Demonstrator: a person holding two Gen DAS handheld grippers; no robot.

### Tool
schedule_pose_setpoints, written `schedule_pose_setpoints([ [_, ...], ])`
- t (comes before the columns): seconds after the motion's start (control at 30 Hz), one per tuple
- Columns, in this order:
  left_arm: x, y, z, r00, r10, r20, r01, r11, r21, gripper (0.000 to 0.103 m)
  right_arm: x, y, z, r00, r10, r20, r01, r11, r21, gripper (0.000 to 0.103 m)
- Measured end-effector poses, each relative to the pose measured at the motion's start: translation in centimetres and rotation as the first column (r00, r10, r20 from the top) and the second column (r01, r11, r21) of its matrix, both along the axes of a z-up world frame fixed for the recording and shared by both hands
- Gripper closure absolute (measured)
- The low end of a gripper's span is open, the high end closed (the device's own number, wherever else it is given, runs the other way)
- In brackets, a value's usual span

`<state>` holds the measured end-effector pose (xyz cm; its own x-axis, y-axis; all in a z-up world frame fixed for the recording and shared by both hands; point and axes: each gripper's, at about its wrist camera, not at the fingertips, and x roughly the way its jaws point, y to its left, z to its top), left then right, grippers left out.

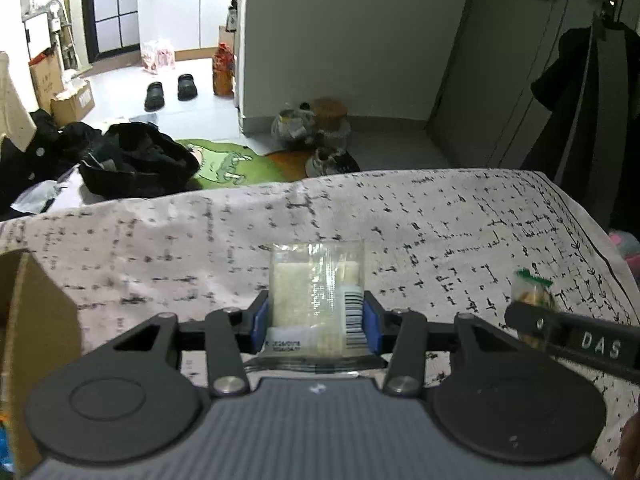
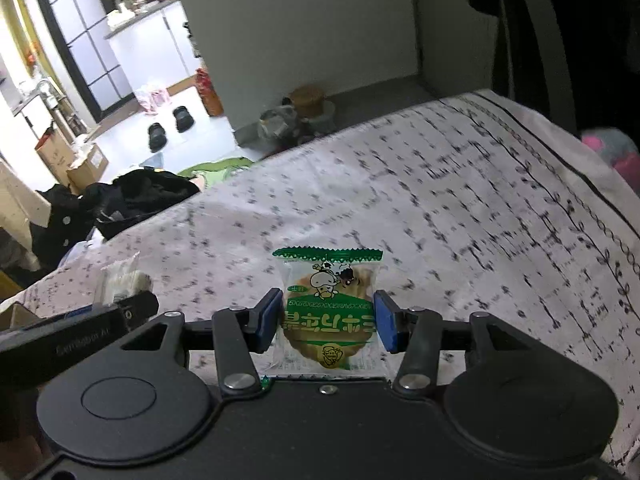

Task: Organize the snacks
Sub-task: 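Carry both snacks over the cardboard box and open both grippers to drop them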

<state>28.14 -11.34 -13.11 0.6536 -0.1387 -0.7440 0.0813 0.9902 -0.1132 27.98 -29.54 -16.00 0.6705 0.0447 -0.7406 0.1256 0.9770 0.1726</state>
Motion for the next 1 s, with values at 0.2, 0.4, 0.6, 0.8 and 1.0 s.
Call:
schedule_pose_setpoints([
  [0.2, -1.4, 2.9, 2.2, 0.999, 0.043, 0.028, -0.042, 0.998, -0.046, 0.058, -0.4, 2.8, 2.0, 0.995, 0.075, 0.06, -0.076, 0.997, 0.005, 0.055],
  [0.4, -2.6, 5.4, 4.1, 0.995, 0.079, 0.068, -0.074, 0.995, -0.063, 0.058, -0.7, 5.3, 3.2, 0.987, 0.124, 0.105, -0.127, 0.992, 0.02, 0.055],
  [0.6, -3.7, 8.3, 5.9, 0.989, 0.104, 0.102, -0.097, 0.993, -0.071, 0.058, -1.3, 8.3, 4.3, 0.971, 0.19, 0.144, -0.196, 0.98, 0.025, 0.055],
  [0.8, -4.9, 11.6, 7.1, 0.982, 0.145, 0.121, -0.138, 0.988, -0.065, 0.058, -2.0, 11.5, 5.1, 0.953, 0.253, 0.167, -0.262, 0.964, 0.037, 0.055],
  [1.0, -6.5, 15.5, 7.4, 0.973, 0.197, 0.124, -0.192, 0.98, -0.054, 0.058, -2.6, 14.4, 5.6, 0.936, 0.303, 0.18, -0.316, 0.948, 0.046, 0.055],
])
